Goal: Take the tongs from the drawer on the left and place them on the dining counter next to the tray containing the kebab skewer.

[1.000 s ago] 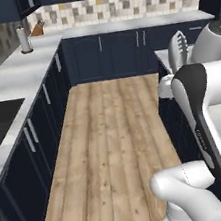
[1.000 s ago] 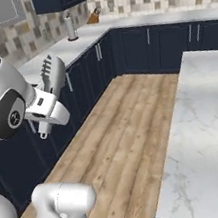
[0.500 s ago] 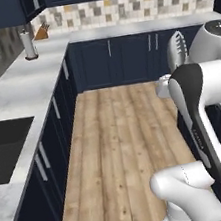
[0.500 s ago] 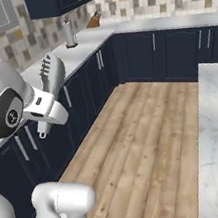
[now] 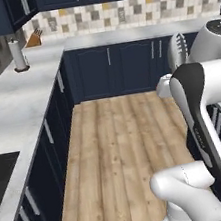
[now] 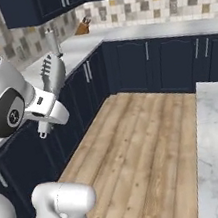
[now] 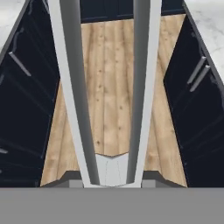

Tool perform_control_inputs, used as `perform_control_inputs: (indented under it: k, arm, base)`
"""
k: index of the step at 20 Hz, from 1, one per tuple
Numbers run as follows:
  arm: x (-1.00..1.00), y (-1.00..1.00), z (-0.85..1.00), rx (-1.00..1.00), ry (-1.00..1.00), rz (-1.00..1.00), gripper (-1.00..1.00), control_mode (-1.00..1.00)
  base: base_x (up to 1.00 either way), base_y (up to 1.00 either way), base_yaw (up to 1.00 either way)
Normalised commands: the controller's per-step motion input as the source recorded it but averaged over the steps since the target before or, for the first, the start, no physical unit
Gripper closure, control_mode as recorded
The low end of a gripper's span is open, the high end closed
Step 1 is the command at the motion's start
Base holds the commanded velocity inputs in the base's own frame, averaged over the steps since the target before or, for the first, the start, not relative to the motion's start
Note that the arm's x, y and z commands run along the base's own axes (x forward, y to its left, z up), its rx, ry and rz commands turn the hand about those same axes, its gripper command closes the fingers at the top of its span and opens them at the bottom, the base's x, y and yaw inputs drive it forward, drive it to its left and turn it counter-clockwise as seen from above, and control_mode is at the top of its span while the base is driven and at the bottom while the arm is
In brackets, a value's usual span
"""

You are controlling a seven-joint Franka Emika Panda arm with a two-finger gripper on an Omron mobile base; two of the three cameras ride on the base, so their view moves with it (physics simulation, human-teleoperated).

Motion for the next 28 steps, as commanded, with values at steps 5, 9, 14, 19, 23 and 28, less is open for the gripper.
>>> perform_control_inputs:
  k: [5, 9, 14, 19, 23, 28]
  arm:
    - [0.0, 0.0, 0.0, 0.0, 0.0, 0.0, 1.0, 1.0]
    - [0.0, 0.0, 0.0, 0.0, 0.0, 0.0, 1.0, 1.0]
    - [0.0, 0.0, 0.0, 0.0, 0.0, 0.0, 1.0, 1.0]
    - [0.0, 0.0, 0.0, 0.0, 0.0, 0.0, 1.0, 1.0]
    - [0.0, 0.0, 0.0, 0.0, 0.0, 0.0, 1.0, 1.0]
    - [0.0, 0.0, 0.0, 0.0, 0.0, 0.0, 1.0, 1.0]
  base:
    - [1.0, -0.04, -0.09]
    - [1.0, -0.04, -0.11]
    - [1.0, 0.0, -0.11]
    - [1.0, 0.0, -0.14]
    - [1.0, 0.0, -0.25]
    - [0.96, 0.12, -0.37]
